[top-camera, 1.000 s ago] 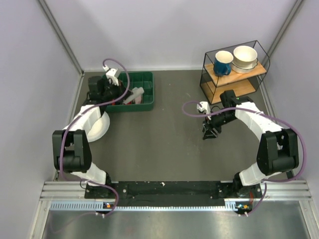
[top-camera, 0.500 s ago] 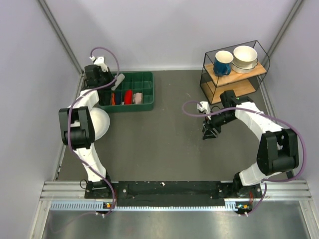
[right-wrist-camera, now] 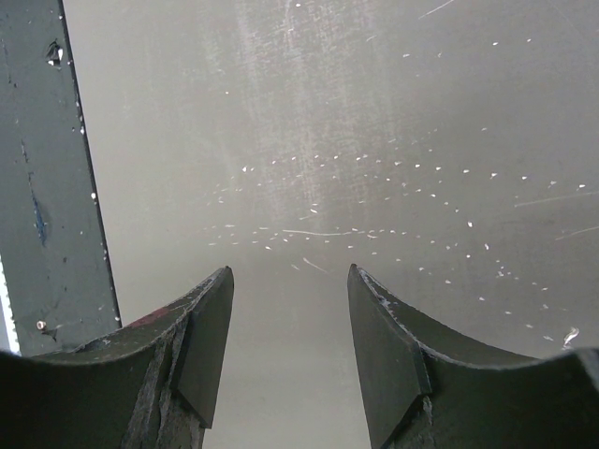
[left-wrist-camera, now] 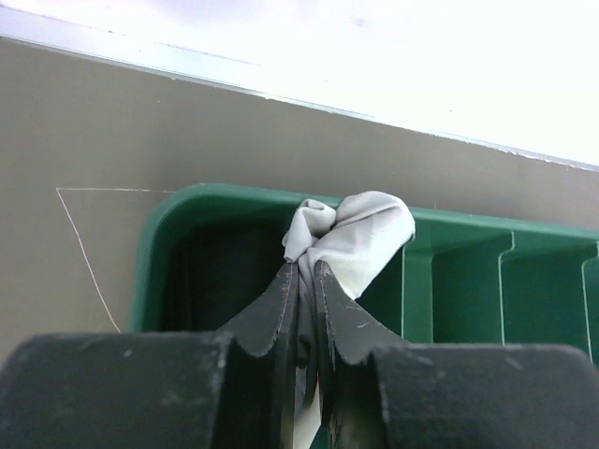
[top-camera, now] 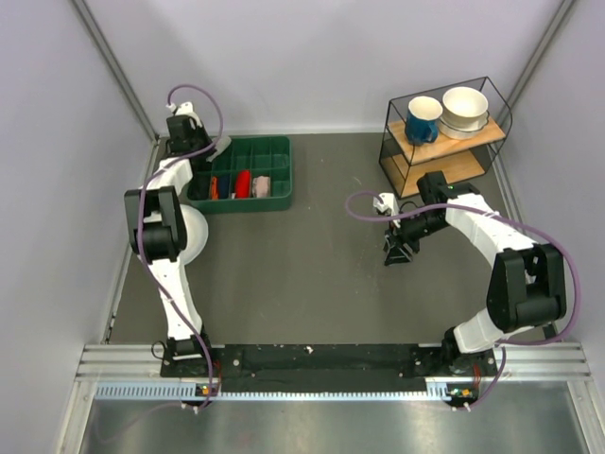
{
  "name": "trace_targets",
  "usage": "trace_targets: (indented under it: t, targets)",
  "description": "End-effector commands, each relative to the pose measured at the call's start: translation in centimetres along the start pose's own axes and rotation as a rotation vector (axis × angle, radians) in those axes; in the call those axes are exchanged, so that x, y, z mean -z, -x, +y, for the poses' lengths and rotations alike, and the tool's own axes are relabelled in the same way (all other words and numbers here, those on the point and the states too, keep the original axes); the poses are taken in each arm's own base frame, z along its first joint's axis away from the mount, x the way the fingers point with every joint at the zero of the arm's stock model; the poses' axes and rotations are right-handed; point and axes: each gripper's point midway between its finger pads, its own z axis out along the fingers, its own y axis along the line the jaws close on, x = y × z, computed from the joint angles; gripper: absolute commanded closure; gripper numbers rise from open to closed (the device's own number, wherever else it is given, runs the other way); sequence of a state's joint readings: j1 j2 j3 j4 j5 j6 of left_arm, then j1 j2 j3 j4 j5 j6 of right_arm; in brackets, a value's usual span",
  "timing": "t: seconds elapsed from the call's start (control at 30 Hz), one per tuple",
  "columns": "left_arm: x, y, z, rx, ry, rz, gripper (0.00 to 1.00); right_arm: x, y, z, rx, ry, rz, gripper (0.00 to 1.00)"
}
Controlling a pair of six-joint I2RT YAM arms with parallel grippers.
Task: Roll the underwear
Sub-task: Place the underwear in the storage box.
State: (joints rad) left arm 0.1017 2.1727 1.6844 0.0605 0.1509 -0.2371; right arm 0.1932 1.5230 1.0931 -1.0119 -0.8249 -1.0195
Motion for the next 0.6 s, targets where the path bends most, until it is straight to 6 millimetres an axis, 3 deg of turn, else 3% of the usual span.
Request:
trace_targets:
  t: [0.0, 0.13, 0.33, 0.57]
  targets:
    - [-1.0, 2.6, -1.8, 0.029, -0.001, -0.072, 0.99, 0.0, 0.1, 0.1, 0.003, 0.013, -0.02, 0.47]
    - [-1.2, 1.3, -2.6, 0.05, -0.01, -0.038, 0.99, 0.1, -0.1, 0.1, 0.007, 0.01, -0.016, 0.47]
    - [-0.7, -1.2, -2.3, 0.036, 0.009, 0.024, 0.99, 0.2, 0.1, 0.2, 0.02, 0.008, -0.023, 0.47]
    - [-0.7, -3.0, -2.0, -0.003, 0.015, 0.119, 0.84, 0.6, 0.4, 0.5, 0.026, 0.004, -0.033, 0.47]
